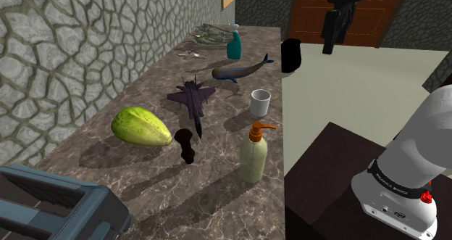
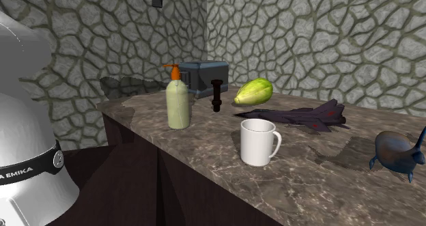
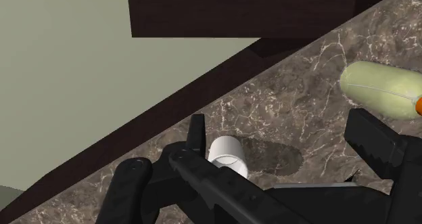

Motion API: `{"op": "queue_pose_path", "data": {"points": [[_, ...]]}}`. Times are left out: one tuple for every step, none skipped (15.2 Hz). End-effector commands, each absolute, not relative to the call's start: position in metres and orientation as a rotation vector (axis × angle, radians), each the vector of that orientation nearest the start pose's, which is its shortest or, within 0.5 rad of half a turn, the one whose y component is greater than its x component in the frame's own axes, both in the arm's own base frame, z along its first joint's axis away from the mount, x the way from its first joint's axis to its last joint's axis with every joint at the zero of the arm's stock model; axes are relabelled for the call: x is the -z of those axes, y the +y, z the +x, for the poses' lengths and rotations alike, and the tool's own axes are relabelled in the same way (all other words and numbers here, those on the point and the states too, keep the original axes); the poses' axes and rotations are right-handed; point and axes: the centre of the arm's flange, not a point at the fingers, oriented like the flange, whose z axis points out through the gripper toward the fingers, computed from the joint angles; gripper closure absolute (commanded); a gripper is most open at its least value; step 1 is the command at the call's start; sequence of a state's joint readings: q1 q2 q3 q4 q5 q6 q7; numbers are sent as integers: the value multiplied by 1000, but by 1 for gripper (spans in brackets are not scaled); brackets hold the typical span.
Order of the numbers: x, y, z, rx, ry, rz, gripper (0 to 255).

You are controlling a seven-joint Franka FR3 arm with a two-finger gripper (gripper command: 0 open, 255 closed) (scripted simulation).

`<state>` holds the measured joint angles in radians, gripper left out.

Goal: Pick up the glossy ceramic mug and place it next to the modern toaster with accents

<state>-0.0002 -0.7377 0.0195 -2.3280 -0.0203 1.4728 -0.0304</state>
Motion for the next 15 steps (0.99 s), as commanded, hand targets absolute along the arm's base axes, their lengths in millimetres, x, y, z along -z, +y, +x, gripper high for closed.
{"op": "queue_pose_path", "data": {"points": [[-581, 5, 309, -187, -68, -3168, 0], [-571, 6, 317, -185, -72, -3169, 0], [-561, 7, 325, -182, -77, -3171, 0], [-550, 8, 333, -180, -81, -3173, 0], [-540, 9, 342, -177, -85, -3174, 0], [-530, 10, 350, -175, -90, -3176, 0], [-520, 11, 358, -172, -94, -3178, 0], [-510, 12, 366, -170, -98, -3179, 0], [-500, 13, 375, -167, -102, -3181, 0], [-490, 14, 383, -165, -107, -3183, 0], [-480, 15, 391, -163, -111, -3184, 0], [-470, 16, 400, -160, -115, -3186, 0], [-460, 17, 408, -158, -120, -3187, 0], [-450, 18, 416, -155, -124, -3189, 0], [-440, 19, 425, -153, -128, -3191, 0]]}}
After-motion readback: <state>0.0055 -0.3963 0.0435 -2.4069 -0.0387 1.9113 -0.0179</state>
